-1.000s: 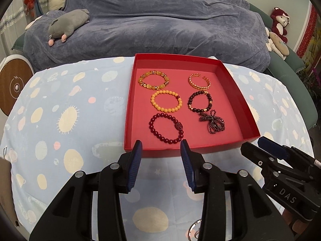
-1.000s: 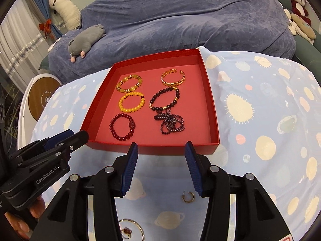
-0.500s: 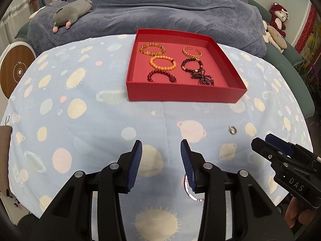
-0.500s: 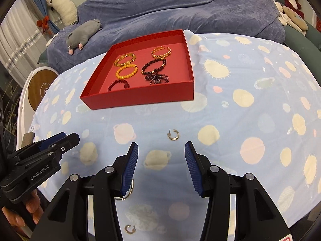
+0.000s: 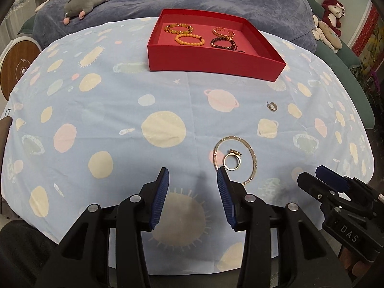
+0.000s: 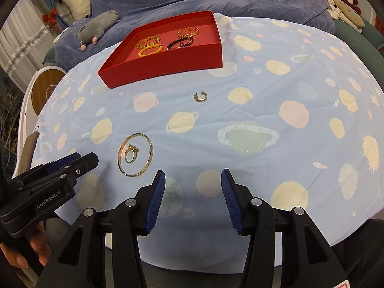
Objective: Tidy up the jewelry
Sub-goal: 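Withdraw both open tools from the box toward the gold bangle and ring, then grasp the thin gold bangle rim with the right tool while the left tool approaches the ring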
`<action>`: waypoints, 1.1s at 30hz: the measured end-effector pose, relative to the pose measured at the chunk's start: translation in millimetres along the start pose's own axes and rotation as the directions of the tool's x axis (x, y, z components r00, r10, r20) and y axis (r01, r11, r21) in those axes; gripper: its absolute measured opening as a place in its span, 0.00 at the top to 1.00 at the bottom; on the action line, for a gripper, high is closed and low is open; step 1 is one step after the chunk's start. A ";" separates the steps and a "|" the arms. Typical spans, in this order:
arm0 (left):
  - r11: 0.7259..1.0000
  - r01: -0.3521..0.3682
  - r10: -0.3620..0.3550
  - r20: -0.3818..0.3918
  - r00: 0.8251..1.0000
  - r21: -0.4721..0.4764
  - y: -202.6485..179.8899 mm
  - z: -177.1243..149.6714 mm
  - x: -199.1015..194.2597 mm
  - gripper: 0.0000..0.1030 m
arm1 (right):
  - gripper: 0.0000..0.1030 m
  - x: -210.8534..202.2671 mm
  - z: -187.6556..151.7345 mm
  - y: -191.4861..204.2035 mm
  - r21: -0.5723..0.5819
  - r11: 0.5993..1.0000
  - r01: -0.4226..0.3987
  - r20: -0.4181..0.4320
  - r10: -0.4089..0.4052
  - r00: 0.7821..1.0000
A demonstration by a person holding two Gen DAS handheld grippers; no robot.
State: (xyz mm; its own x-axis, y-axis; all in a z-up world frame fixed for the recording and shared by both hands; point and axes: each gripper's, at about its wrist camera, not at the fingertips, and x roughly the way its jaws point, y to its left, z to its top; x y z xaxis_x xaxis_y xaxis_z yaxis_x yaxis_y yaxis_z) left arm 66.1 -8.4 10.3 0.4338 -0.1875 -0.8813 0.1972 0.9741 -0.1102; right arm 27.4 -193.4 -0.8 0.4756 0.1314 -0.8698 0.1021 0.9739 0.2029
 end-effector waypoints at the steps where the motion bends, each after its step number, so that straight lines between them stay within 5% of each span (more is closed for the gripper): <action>1: 1.000 0.000 0.000 -0.003 1.000 -0.002 -0.4 -1.5 1.1 0.61 | 0.54 0.1 -1.2 -0.2 0.001 1.000 -0.001 -0.001 0.001 1.000; 15: 0.999 -0.036 0.037 0.014 0.999 -0.022 13.8 -3.8 -1.4 0.57 | 0.58 25.0 15.2 30.6 -0.049 0.998 -0.044 -0.027 0.042 0.999; 33: 0.998 -0.049 0.049 0.001 0.999 -0.049 28.9 -3.6 6.2 0.57 | 0.97 56.6 26.7 57.4 -0.137 0.990 -0.032 -0.060 0.024 0.998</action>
State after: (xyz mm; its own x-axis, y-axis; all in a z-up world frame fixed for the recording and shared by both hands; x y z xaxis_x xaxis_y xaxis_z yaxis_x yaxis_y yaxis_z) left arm 71.4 19.1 0.0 0.4442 -0.1399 -0.8849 0.1325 0.9871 -0.0896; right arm 83.5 -135.0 -26.4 0.4250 0.1659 -0.8899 -0.0340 0.9853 0.1674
